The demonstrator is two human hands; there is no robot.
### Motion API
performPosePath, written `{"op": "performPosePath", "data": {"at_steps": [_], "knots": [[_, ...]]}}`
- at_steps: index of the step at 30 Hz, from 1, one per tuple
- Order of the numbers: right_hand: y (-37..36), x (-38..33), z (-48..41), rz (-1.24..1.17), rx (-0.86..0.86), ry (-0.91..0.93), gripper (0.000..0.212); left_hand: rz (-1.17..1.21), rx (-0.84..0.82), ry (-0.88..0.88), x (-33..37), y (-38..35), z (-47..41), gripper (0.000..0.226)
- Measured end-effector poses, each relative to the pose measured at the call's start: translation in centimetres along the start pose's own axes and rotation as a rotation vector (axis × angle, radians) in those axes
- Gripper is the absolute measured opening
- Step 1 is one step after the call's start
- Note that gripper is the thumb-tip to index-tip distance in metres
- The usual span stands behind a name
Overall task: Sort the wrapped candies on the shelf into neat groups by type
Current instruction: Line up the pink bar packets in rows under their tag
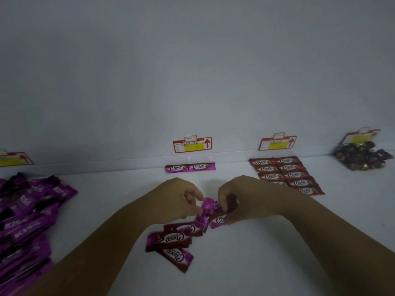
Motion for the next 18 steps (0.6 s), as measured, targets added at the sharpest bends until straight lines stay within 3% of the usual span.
{"op": "performPosePath", "data": {"at_steps": [2,4,8,14,17,18], "knots": [[0.9,0.3,0.0,-0.185,0.054,0.017,0.017,-0.062,0.023,0.030,-0.1,0.2,0.1,0.034],[2.4,1.7,0.0,-0.350,0.219,-0.029,0.013,-0.149,0.030,0.037,0.0,-0.2,0.3,0.045],[3.7,4.4,0.1,-0.512,0.457,-0.168,0.010,-0.283,0.078,-0.034,1.4,-1.7,0.4,0.064],[4.1,5.5,0.2,-0.633,0.595,-0.191,0.014,-0.371,0.074,-0.233,3.4,-3.0,-0.1,0.036],[4.6,5.9,0.5,-0.836,0.699,-0.158,0.015,-0.241,0.133,-0.240,3.6,-2.3,0.0,0.047],[4.7,6.1,0.6,-0.925,0.732,-0.152,0.016,-0.120,0.191,-0.201,3.2,-1.1,0.0,0.036]]}}
Point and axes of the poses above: each hand's wrist, its own z-axis away from the middle knuckle, its own y-axis out of the back of the hand, x = y × z, the point moved 8 cm from there along -z, towards the middle knuckle, and after that the axes turned 8 degrees about z, right-handed, at the moved point
